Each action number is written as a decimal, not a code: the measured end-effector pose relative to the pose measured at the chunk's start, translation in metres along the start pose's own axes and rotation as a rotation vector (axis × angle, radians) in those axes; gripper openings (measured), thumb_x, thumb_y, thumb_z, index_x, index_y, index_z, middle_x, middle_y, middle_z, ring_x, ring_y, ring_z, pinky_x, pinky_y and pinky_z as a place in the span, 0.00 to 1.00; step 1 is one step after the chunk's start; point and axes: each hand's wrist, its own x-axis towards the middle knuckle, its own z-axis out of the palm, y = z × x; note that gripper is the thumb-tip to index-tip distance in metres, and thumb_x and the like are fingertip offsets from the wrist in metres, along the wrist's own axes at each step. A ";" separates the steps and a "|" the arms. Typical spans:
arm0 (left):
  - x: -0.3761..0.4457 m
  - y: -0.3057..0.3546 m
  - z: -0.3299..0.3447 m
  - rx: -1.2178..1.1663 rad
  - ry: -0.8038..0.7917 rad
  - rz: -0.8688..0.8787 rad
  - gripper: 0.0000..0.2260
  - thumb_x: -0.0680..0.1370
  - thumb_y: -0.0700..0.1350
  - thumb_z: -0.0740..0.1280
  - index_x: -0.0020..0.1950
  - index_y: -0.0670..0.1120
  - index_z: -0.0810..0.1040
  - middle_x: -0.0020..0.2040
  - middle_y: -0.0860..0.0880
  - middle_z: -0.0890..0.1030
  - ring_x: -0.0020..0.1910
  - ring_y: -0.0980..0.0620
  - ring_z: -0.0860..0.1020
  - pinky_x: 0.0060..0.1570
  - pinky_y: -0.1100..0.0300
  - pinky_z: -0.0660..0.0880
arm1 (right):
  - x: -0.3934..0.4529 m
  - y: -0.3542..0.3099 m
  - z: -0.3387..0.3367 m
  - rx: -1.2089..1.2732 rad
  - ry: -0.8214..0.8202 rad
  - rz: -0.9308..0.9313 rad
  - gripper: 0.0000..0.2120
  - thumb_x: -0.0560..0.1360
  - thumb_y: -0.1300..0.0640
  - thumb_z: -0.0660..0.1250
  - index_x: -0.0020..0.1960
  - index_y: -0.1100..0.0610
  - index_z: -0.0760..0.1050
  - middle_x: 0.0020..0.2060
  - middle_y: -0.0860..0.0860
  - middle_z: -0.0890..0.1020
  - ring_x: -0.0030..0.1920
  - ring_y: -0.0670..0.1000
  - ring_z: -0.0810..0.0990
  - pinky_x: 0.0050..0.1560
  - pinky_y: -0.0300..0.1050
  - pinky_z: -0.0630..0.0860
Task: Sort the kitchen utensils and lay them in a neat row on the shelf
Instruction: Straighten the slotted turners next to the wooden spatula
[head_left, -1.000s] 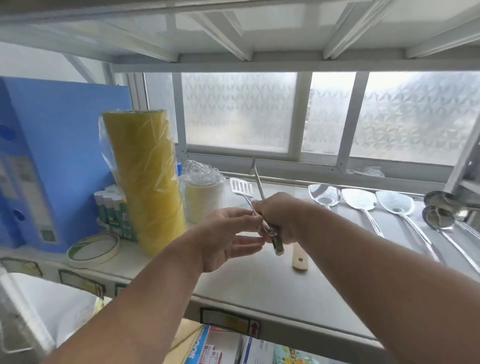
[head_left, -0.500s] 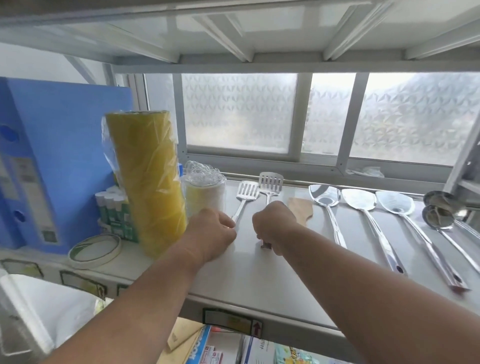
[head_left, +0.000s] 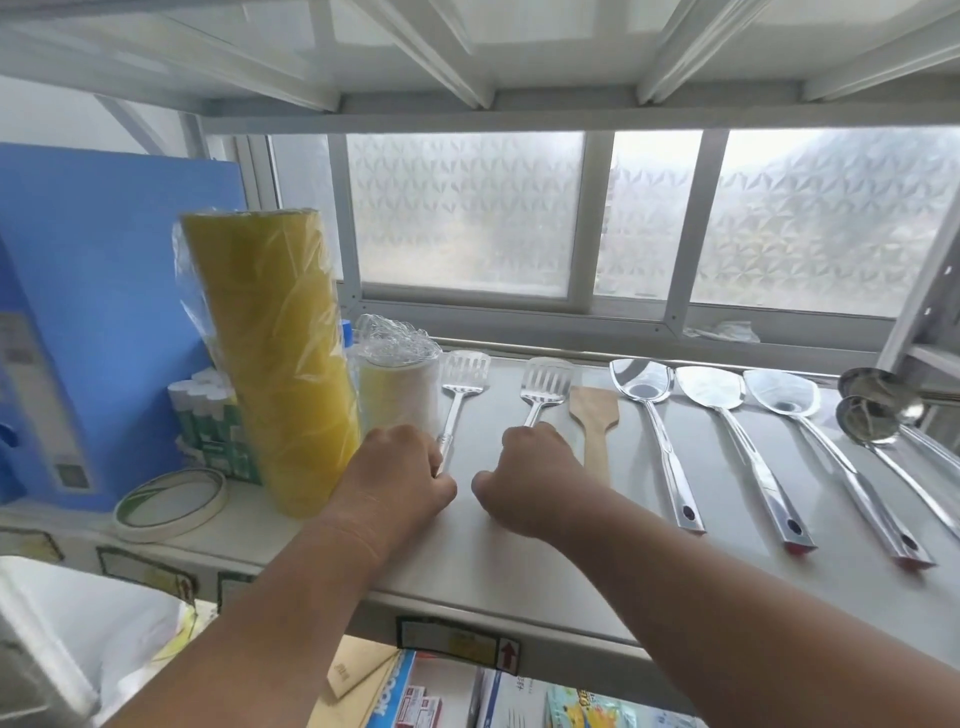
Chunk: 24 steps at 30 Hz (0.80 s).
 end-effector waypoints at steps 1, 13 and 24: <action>0.000 -0.002 0.001 -0.005 0.012 0.006 0.09 0.71 0.47 0.71 0.36 0.41 0.83 0.34 0.43 0.83 0.40 0.45 0.80 0.38 0.56 0.77 | -0.004 0.001 0.003 -0.001 -0.002 -0.026 0.12 0.80 0.53 0.60 0.56 0.60 0.74 0.59 0.60 0.75 0.65 0.58 0.70 0.64 0.48 0.69; 0.000 -0.018 0.013 -0.181 0.127 0.092 0.07 0.72 0.49 0.75 0.43 0.47 0.89 0.34 0.53 0.79 0.37 0.51 0.75 0.38 0.63 0.69 | 0.002 -0.004 0.009 -0.011 0.034 -0.082 0.10 0.80 0.53 0.61 0.47 0.60 0.72 0.56 0.61 0.76 0.60 0.58 0.74 0.60 0.47 0.70; 0.002 -0.020 0.021 -0.133 0.117 0.155 0.14 0.73 0.53 0.69 0.38 0.43 0.84 0.33 0.47 0.79 0.36 0.47 0.76 0.40 0.52 0.77 | -0.004 0.002 0.021 0.027 0.093 -0.068 0.05 0.76 0.55 0.63 0.46 0.56 0.74 0.58 0.57 0.67 0.40 0.57 0.75 0.52 0.47 0.76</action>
